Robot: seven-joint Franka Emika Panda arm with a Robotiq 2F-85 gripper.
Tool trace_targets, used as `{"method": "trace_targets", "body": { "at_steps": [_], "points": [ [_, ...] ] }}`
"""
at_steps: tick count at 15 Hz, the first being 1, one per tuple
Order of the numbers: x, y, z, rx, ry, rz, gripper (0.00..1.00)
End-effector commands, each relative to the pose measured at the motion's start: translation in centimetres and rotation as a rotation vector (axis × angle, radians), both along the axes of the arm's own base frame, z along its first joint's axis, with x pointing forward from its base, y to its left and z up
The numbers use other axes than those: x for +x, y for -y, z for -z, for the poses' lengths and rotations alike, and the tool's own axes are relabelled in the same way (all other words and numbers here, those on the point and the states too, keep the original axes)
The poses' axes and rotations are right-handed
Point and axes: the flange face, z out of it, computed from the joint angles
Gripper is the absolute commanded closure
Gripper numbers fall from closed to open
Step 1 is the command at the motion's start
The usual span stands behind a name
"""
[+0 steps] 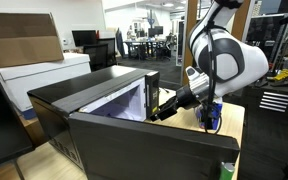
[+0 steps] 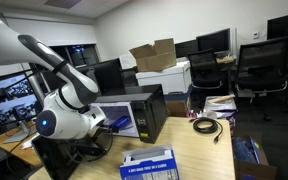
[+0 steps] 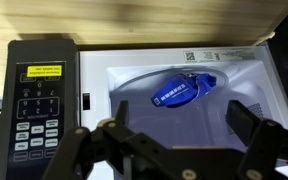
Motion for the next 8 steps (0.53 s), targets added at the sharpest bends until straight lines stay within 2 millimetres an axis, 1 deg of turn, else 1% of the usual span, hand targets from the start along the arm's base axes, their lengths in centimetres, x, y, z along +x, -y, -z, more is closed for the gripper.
{"method": "trace_targets", "body": {
  "at_steps": [1, 8],
  "points": [
    [0.2, 0.0, 0.1, 0.009, 0.0, -0.008, 0.0],
    [2.4, -1.8, 0.8, 0.074, 0.109, -0.053, 0.0]
  ]
}}
